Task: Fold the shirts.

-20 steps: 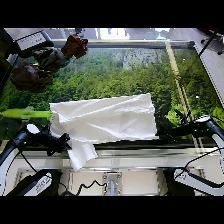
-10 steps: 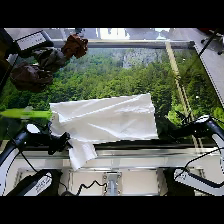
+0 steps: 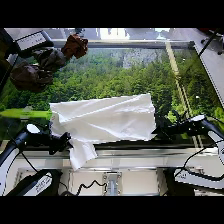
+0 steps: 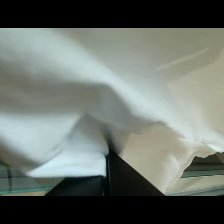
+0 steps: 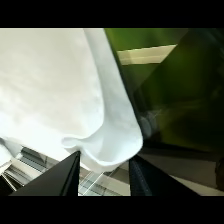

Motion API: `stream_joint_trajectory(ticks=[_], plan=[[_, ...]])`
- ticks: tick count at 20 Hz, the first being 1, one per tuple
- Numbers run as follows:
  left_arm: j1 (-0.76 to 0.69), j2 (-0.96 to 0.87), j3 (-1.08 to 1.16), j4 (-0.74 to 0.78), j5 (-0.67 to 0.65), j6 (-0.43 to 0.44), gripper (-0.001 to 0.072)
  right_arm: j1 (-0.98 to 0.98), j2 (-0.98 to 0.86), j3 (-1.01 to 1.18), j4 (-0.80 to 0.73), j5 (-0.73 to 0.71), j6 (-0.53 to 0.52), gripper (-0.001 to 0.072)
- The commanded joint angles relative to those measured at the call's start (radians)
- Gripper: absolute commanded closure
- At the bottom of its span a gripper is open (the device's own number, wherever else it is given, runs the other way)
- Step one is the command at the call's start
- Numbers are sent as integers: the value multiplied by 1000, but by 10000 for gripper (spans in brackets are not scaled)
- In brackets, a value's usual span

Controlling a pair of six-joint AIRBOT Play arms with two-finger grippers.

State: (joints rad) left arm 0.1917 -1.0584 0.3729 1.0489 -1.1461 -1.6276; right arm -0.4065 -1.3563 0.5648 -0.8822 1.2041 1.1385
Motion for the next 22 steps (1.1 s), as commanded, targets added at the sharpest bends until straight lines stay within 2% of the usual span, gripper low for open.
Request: stream_joint_trajectory(ticks=[1,3,4,7,11,12,13,14,18,22], plan=[[0,1,1,-5,-17,2,688,7,-12,-1,-16,-52,-14,327],[0,1,1,-6,-17,2,687,7,-12,-1,-42,-34,-24,324],[0,1,1,-5,-17,2,688,7,-12,-1,-48,-15,-39,291],[0,1,1,-6,-18,2,687,7,-12,-1,-43,2,-69,290],[0,1,1,-6,-19,2,688,7,-12,-1,48,4,-116,294],[0,1,1,-6,-19,2,688,7,-12,-1,53,1,-116,360],[0,1,1,-6,-19,2,688,7,-12,-1,51,-2,-120,642],[0,1,1,-5,-18,2,688,7,-12,-1,45,-7,-122,686],[0,1,1,-22,-11,63,688,7,-11,-1,98,26,-226,688],[0,2,23,-165,-117,224,689,7,48,0,291,140,-356,690]])
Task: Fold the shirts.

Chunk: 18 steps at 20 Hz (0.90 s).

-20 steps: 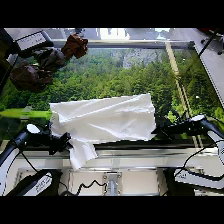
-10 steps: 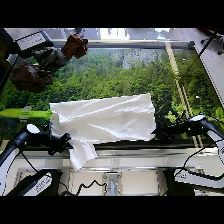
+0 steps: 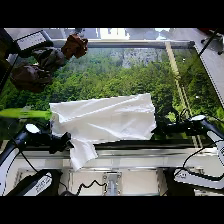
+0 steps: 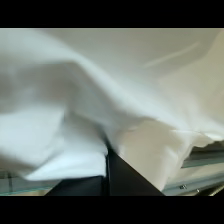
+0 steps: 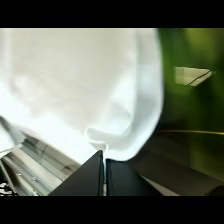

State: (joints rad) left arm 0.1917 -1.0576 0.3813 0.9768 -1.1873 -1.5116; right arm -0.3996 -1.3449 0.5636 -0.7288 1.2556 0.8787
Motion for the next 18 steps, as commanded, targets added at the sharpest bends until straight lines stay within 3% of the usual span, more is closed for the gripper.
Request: stream_joint_trajectory(ticks=[1,7,10,18], plan=[[0,3,28,-116,-109,130,689,0,69,1,163,99,-99,690],[0,122,143,-142,-164,146,689,-2,311,1,184,87,-90,690],[1,139,223,-142,-157,128,690,-2,337,32,192,49,-73,690],[2,130,418,-82,61,68,691,-2,324,274,140,-162,-2,691]])
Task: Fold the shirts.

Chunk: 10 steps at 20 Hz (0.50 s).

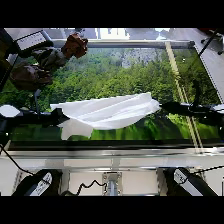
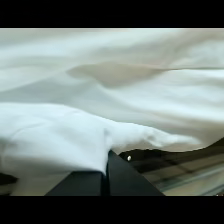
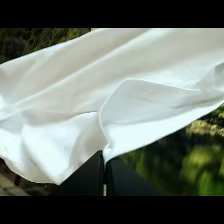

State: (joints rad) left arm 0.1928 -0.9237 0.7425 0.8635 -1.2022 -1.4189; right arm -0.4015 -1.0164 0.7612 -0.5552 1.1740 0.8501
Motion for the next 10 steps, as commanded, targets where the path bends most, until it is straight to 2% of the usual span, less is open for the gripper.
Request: stream_joint_trajectory(ticks=[1,5,10], plan=[[1,-10,64,30,99,-26,691,1,-16,97,-40,-93,32,691],[1,-90,92,26,180,-49,691,16,-126,157,-34,-97,41,691],[1,-295,253,26,250,-55,692,90,-286,224,-38,-201,44,691]])
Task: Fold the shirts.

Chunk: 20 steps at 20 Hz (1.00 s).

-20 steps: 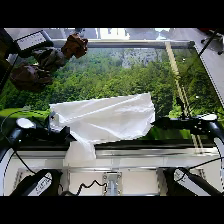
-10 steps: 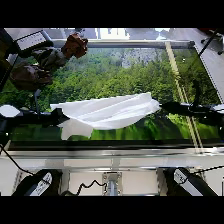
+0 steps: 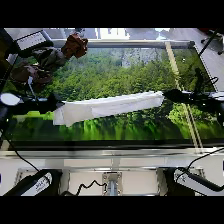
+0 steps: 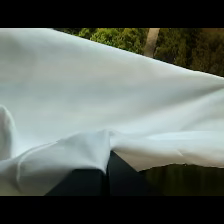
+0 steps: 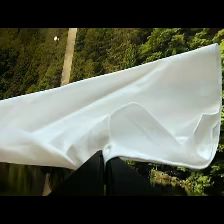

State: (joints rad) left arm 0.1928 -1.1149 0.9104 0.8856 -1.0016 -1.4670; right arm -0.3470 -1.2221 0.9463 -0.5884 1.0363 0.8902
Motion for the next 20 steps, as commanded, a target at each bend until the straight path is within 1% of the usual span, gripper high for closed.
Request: stream_joint_trajectory(ticks=[1,4,6,9,11,13,17,20], plan=[[0,-155,130,4,47,-7,691,51,-117,56,-6,-82,4,691],[0,-291,230,4,40,-7,691,87,-231,111,-10,-123,5,691],[0,-352,241,12,42,-7,691,100,-298,142,-10,-163,6,690],[-1,-436,241,59,50,-8,691,101,-385,194,-19,-172,7,691],[-1,-478,241,62,81,-23,691,101,-434,225,-25,-180,8,690],[-1,-509,241,62,108,-34,691,101,-468,246,-33,-180,20,691],[-1,-525,241,64,119,-38,691,101,-503,261,-69,-187,55,690],[-1,-525,241,60,117,-48,686,101,-507,261,-68,-191,57,680]])
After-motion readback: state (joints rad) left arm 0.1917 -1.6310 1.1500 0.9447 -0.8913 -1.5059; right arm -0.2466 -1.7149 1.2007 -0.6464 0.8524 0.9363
